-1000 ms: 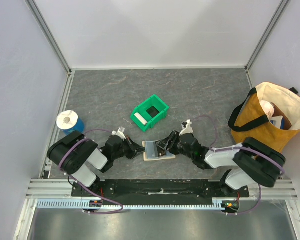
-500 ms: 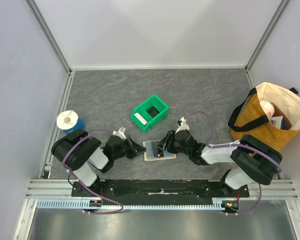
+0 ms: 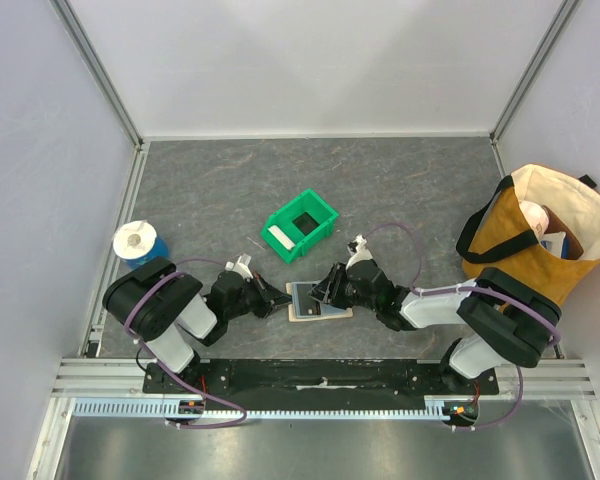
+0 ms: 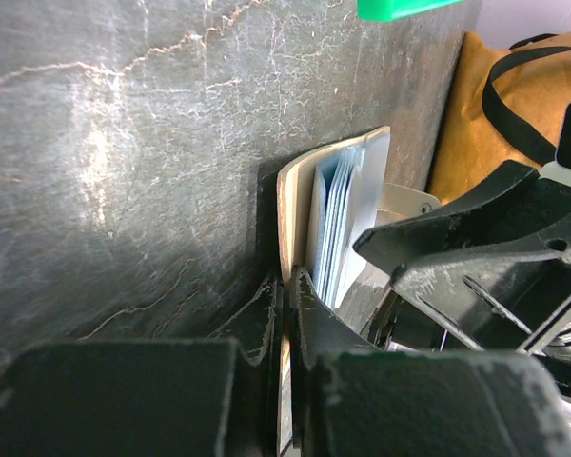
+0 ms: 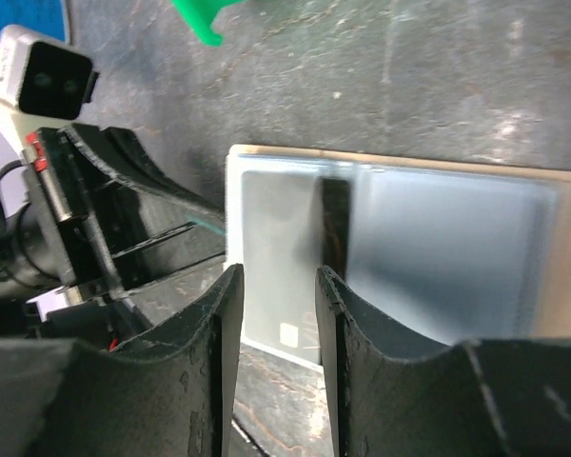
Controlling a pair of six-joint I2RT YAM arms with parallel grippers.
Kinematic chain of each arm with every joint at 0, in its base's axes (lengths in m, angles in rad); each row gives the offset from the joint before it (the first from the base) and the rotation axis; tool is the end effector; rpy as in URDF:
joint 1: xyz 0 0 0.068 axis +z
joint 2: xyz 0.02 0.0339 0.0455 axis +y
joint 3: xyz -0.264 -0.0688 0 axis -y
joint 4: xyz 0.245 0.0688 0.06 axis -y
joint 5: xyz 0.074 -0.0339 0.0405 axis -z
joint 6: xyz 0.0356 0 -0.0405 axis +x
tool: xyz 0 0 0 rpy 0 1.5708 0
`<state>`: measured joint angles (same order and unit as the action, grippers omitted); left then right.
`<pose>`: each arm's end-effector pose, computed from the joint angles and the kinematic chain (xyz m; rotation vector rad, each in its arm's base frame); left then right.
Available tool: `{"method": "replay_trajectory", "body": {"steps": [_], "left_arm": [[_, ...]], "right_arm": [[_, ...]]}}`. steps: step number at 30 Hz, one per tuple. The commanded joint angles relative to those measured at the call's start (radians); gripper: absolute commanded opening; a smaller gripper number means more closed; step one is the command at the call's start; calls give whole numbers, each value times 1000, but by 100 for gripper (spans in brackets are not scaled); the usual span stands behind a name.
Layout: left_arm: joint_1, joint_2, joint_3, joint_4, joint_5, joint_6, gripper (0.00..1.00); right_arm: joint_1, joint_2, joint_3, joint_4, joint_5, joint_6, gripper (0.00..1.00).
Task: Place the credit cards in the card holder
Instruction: Insert the credit card into the card holder.
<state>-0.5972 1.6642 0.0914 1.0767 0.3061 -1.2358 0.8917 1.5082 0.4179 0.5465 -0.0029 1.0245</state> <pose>0.1586 -0.1208 0.0798 -0.5367 2.3169 -1.3420 0.1656 0.2053 0.1308 0.1529 2.3287 1.0787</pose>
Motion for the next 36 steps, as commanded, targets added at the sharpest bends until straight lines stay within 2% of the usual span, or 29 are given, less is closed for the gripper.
{"method": "replay_trajectory", "body": {"steps": [1,5,7,12,15,30,34,36], "left_arm": [[-10,55,-76,-235,-50,44,2],[-7,57,-74,-231,-47,44,2],[-9,55,-79,-228,-48,45,2],[-9,45,-85,-228,-51,47,2],[-7,54,-79,-225,-47,47,2],[-9,62,-81,-207,-39,52,2],[-9,65,-79,-204,-38,55,2],[-7,68,-79,-202,-36,55,2]], "right_arm": [[7,-7,15,99,-75,16,42],[7,41,4,197,-124,52,41],[7,35,4,178,-105,46,40],[6,-68,25,-49,47,-49,45],[7,-92,27,-123,96,-64,48],[10,58,59,-8,-43,-52,50],[15,49,56,38,-60,-52,45],[16,34,55,46,-55,-61,38]]}}
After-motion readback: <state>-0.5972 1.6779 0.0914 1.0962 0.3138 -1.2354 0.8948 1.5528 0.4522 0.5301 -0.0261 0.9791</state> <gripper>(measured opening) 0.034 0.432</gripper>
